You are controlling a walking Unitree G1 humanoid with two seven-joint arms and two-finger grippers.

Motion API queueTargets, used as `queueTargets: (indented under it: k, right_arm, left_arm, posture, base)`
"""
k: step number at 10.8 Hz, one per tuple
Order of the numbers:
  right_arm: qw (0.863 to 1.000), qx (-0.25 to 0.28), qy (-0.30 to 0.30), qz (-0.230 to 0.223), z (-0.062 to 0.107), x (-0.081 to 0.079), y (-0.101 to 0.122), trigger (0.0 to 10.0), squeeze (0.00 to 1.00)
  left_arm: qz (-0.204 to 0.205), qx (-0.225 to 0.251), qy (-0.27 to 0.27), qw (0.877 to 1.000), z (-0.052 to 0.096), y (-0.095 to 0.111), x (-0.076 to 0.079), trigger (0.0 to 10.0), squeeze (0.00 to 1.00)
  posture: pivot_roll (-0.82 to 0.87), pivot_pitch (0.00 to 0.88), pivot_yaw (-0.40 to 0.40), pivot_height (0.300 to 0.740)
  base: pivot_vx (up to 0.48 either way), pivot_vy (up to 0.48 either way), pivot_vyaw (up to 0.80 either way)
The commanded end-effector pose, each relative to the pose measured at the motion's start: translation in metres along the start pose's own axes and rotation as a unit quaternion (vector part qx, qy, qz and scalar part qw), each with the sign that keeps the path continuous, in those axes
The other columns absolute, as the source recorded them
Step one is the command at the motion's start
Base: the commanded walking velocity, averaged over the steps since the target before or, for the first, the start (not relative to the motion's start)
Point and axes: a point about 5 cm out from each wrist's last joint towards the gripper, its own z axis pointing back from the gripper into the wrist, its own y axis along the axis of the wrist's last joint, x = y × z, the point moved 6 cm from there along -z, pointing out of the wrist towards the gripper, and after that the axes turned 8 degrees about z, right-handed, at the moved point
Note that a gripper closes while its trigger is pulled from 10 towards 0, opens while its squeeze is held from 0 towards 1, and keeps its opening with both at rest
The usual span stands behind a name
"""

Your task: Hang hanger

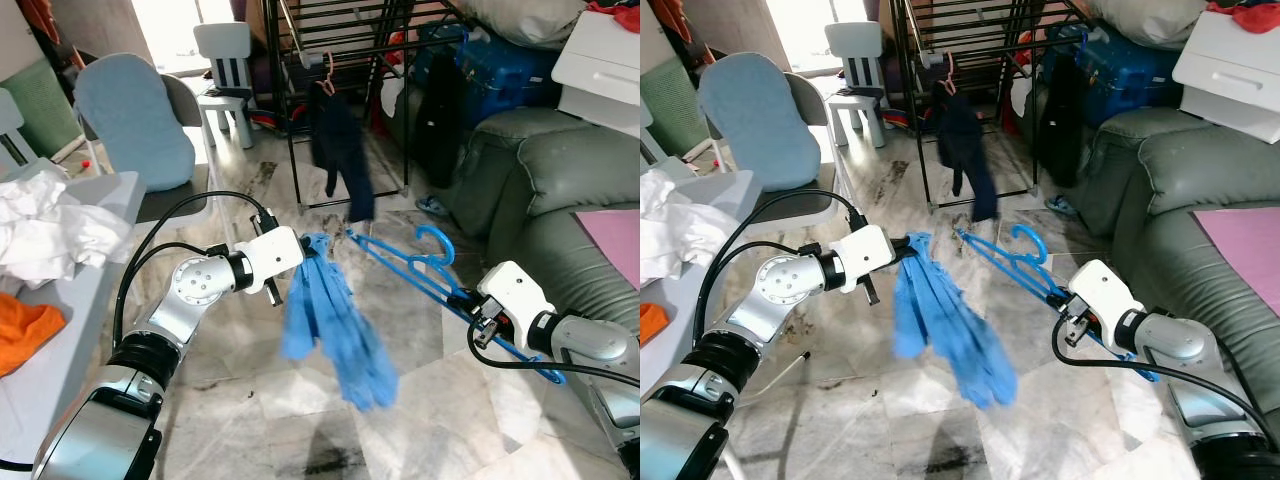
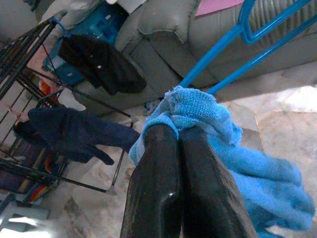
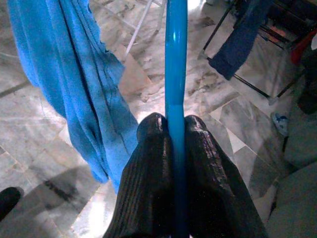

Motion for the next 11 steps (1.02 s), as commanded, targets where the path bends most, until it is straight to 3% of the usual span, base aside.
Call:
queueTargets:
  k: [1,9,11]
  right_arm:
    - [1.000,0.014,0.004,0.006,0.000,-0.001,0.009,10.0,0.00]
    - [1.000,0.014,0.004,0.006,0.000,-0.001,0.009,10.0,0.00]
    - [0.999,0.022,0.029,0.034,0.006,0.020,0.020,10.0,0.00]
  left_arm:
    - [-0.018,0.005,-0.001,1.000,0.000,0.008,-0.007,10.0,0.00]
    - [-0.018,0.005,-0.001,1.000,0.000,0.008,-0.007,10.0,0.00]
    - [-0.076,-0.061,0.029,0.995,0.009,-0.019,-0.027,10.0,0.00]
  posture:
    - [-0.21,0.000,0.088,0.740]
    - [-0.21,0.000,0.088,0.740]
    - [-0.21,0.000,0.088,0.740]
  base:
    - [0.000,0.000,0.00]
    - [0.000,0.000,0.00]
    - [0.000,0.000,0.00]
